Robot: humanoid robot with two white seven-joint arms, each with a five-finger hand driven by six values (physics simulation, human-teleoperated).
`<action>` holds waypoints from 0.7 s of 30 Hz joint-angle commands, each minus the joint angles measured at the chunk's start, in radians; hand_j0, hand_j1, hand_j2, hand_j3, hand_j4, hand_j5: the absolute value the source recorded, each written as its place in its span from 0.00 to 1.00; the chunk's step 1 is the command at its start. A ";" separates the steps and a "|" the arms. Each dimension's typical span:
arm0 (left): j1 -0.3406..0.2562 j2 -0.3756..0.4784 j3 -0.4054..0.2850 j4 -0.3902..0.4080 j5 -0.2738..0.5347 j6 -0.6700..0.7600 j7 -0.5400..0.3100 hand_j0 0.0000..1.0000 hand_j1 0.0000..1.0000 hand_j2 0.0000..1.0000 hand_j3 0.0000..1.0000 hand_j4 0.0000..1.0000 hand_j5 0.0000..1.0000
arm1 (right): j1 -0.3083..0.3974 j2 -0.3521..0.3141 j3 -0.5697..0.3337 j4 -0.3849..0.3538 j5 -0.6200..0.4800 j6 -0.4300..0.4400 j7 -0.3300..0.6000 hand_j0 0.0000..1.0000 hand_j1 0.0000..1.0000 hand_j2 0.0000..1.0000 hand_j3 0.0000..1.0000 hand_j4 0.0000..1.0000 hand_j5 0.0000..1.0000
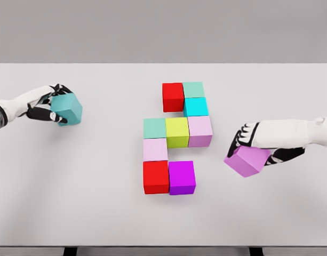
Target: Assemble the squares on the desktop into the number 2
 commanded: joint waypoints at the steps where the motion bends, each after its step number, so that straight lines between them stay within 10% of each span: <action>1: 0.000 -0.028 -0.002 -0.026 -0.015 0.063 0.001 0.39 0.39 0.39 0.39 0.39 0.39 | 0.000 0.002 0.005 -0.001 0.005 -0.020 0.000 0.44 0.44 0.44 0.44 0.44 0.44; 21: -0.087 -0.323 0.000 -0.035 -0.370 0.202 0.001 0.38 0.38 0.38 0.38 0.38 0.38 | -0.077 0.138 0.124 -0.002 0.128 -0.020 0.000 0.48 0.48 0.48 0.48 0.48 0.48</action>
